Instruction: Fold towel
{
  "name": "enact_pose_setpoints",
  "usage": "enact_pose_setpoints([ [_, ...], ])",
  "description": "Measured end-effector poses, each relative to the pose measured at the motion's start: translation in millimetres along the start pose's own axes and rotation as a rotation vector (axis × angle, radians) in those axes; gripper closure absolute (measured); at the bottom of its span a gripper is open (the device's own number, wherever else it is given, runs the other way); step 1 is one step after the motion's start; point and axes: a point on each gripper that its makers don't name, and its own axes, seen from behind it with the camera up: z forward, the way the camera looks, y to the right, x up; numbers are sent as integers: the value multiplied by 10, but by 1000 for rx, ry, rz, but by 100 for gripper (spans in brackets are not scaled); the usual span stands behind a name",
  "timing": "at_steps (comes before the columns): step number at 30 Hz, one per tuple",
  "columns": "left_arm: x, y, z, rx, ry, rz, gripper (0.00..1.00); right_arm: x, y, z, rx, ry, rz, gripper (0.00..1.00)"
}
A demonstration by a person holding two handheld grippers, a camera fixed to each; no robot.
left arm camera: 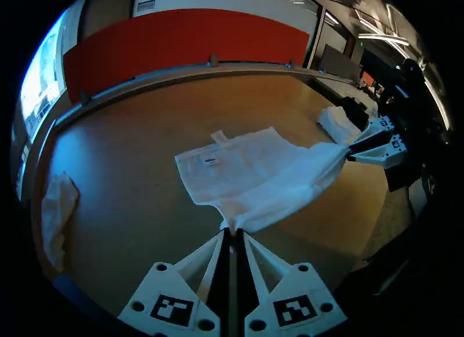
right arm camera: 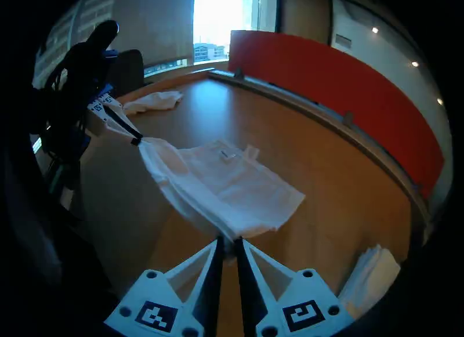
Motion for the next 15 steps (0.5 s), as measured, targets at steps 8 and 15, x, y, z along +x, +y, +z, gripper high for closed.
enact_pose_setpoints([
  [8, 56, 69, -173, -13, 7, -9, 94, 58, -38, -165, 0, 3, 1, 84],
  [15, 50, 153, -277, -23, 10, -36, 94, 69, -53, -270, 2, 5, 19, 84],
])
